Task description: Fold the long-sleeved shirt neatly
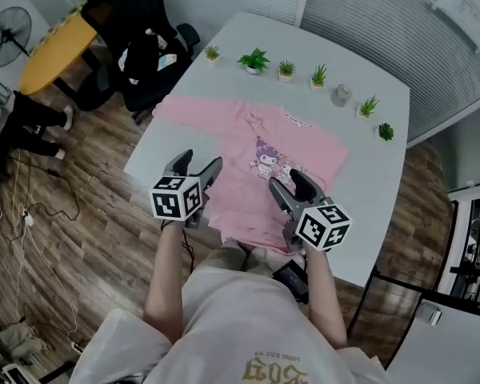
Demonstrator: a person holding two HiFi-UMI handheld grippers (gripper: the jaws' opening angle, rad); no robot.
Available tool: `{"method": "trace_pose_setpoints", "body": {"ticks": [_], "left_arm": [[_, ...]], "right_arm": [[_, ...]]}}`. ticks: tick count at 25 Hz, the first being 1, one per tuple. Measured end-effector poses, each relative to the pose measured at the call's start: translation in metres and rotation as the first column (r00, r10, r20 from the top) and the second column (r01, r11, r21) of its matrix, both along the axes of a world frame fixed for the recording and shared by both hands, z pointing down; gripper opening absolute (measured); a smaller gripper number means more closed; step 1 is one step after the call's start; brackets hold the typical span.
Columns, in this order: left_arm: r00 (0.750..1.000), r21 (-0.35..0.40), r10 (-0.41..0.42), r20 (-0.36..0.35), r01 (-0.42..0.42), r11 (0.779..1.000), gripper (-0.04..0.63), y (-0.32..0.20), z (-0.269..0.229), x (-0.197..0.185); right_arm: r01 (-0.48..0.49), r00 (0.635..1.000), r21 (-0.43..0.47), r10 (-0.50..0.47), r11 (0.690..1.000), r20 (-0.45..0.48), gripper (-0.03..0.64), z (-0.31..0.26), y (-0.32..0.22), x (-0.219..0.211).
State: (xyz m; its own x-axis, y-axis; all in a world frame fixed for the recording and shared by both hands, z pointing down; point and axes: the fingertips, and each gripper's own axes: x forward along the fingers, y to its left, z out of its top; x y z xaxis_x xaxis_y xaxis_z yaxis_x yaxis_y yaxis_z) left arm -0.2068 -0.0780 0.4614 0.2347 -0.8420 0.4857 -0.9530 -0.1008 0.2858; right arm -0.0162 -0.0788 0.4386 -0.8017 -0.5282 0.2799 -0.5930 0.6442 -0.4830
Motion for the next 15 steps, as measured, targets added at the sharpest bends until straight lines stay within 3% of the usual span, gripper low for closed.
{"method": "trace_pose_setpoints", "body": {"ticks": [6,12,15], "left_arm": [[0.998,-0.002,-0.06,0.005,0.06,0.998,0.357,0.016,0.003,-0.033],[0.998,-0.007,-0.063,-0.019,0.063,0.998,0.357,-0.015,0.02,-0.078],[0.999,-0.038,-0.041,0.007,0.041,0.998,0.359,-0.037,0.033,-0.106]], "right_arm": [[0.043,0.996,-0.024,-0.041,0.999,0.074,0.284,-0.011,0.004,-0.022],[0.013,0.999,-0.047,-0.01,0.999,0.053,0.284,0.001,-0.019,-0.048],[-0.019,0.999,-0.081,0.023,0.997,0.04,0.284,0.013,-0.037,-0.069]]}}
